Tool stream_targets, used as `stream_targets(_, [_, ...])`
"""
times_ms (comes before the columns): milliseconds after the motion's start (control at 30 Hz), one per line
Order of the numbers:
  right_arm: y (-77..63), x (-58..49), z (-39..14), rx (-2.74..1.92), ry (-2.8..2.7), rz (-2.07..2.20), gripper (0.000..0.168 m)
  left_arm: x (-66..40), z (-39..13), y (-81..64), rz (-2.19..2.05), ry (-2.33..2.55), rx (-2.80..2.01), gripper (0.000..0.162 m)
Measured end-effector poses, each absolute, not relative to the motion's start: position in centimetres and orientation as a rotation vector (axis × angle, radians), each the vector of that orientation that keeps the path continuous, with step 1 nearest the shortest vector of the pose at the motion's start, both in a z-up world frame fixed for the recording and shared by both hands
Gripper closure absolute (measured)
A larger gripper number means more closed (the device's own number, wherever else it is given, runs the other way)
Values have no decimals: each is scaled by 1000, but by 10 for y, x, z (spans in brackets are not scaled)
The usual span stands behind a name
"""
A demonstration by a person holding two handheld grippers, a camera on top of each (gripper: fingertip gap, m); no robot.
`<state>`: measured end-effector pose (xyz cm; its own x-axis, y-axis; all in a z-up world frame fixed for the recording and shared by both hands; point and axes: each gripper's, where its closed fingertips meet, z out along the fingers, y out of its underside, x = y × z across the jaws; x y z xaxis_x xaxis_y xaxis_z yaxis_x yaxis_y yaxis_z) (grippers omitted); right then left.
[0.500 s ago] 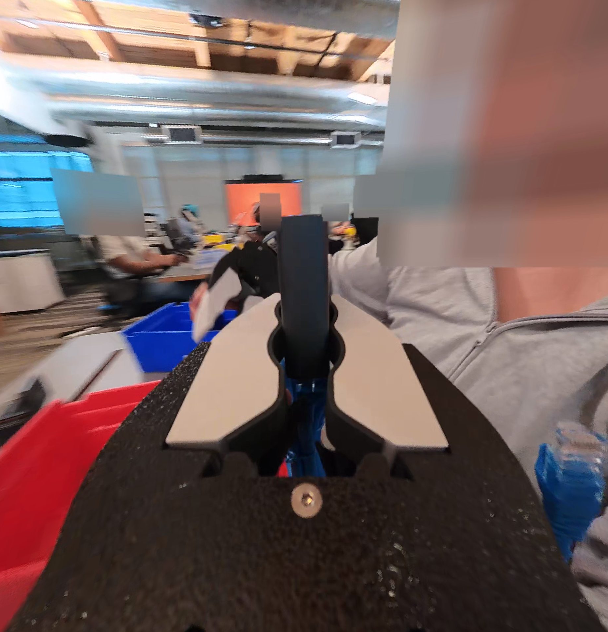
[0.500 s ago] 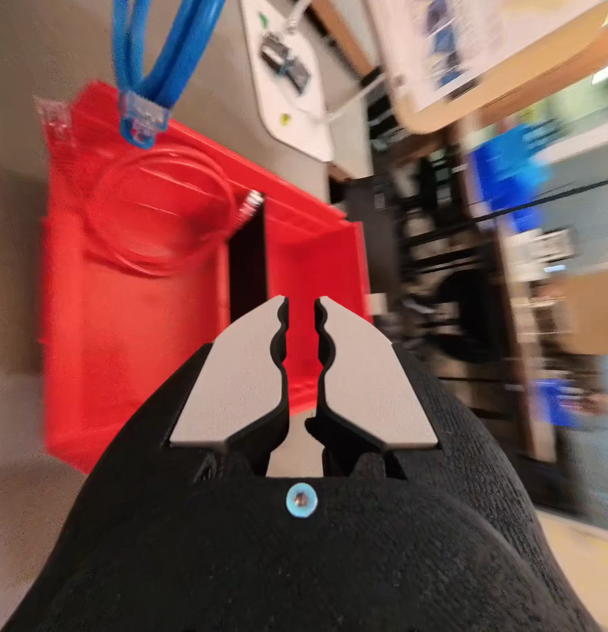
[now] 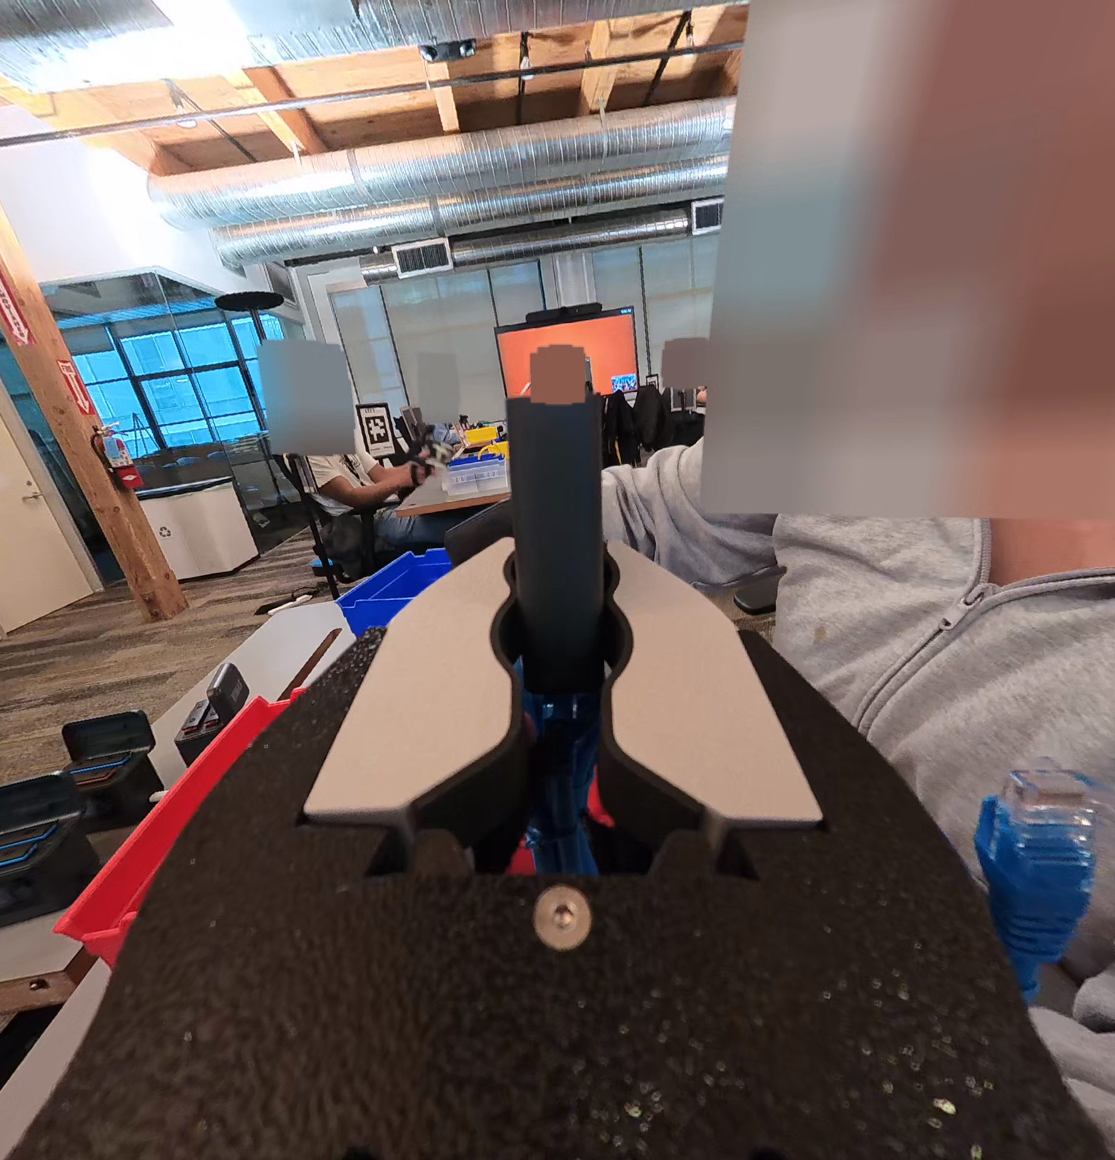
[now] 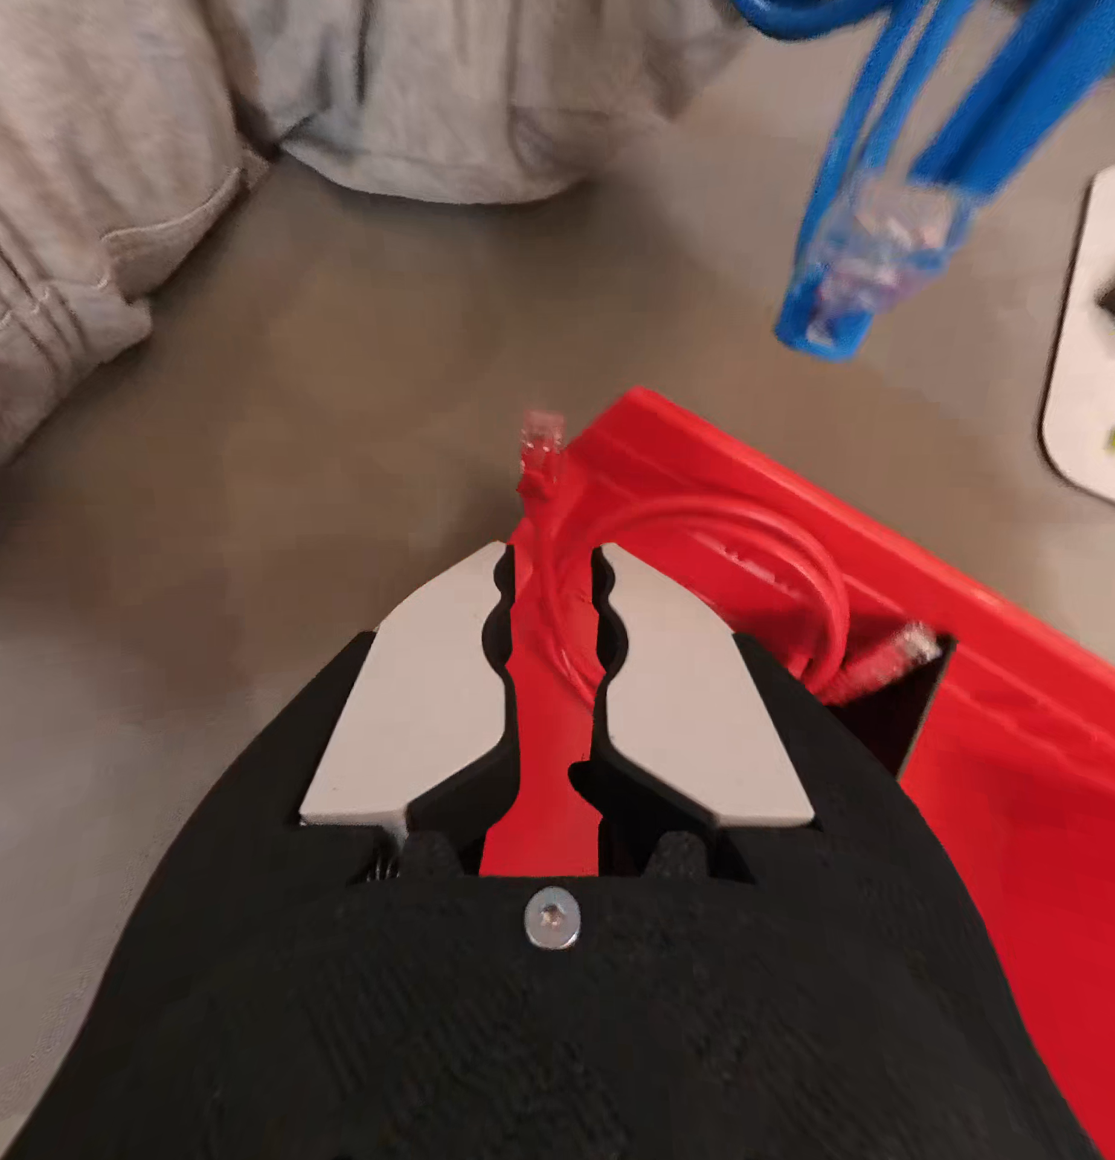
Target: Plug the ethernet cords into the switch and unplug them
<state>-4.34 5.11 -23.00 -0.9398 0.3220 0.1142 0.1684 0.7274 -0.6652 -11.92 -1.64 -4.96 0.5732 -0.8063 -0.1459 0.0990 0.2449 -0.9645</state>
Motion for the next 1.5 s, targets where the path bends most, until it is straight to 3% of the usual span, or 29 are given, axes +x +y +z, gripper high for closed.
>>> stream_targets(33, [47,-44,-231,-342,-2715,1016,145,-118,-50,-16,-699,748,-1169,141])
stream_targets(333, [24,-43,-248,-432,-2828,1168,134,-118,-56,-16,-703,774,-1173,141])
stream_targets(433, [27,-48,-259,-432,-2796,1096,155,-117,-58,-15,-706,778,-1176,142])
stream_targets(567, [30,-47,-254,-426,-2739,1111,158,-115,-61,-11,-710,787,-1190,141])
stream_targets(800, [56,-52,-188,-436,-2341,1121,159,-103,-65,-5,-727,827,-1203,141])
stream_targets(1233, [122,-33,-34,-25,-1516,-93,158,-33,-75,31,-862,916,-1237,141])
stream_targets(1500, [59,-20,-6,369,-1180,-323,159,10,-72,21,-1087,1021,-1135,141])
